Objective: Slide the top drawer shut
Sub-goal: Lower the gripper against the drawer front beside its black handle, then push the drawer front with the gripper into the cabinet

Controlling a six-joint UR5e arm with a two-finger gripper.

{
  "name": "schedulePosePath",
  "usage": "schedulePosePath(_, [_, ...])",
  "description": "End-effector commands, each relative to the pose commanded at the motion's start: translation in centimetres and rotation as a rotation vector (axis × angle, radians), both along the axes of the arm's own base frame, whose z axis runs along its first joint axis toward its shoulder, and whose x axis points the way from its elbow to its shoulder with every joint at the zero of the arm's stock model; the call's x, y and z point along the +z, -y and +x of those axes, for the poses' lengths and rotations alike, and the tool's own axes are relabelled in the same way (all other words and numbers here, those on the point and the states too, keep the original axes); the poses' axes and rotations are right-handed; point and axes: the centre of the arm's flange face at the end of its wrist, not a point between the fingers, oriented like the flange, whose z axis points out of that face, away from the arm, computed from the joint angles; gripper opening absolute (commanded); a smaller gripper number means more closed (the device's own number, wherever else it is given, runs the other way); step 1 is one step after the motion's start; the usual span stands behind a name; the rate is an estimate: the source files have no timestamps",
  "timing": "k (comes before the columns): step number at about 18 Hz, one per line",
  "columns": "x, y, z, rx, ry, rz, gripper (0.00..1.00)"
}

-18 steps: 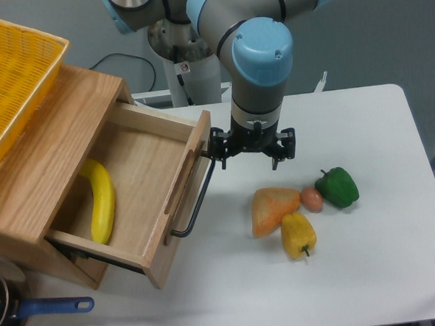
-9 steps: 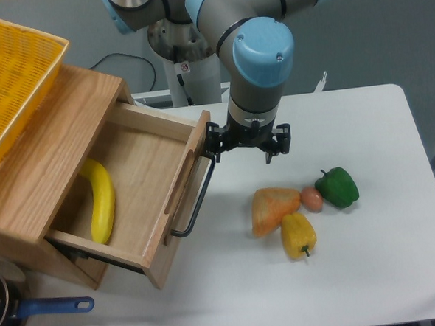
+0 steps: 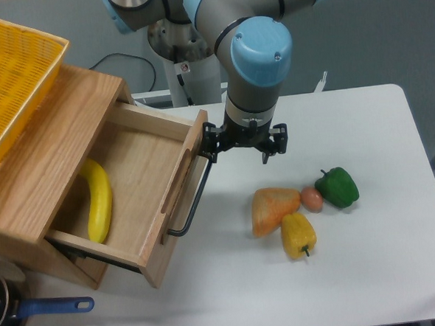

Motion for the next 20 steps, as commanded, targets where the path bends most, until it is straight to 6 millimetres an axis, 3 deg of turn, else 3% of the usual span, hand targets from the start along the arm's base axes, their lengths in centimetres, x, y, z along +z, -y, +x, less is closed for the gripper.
schedulePosePath(20, [0.0,-2.9,4.3,-0.009,0.016,0.004,1.00])
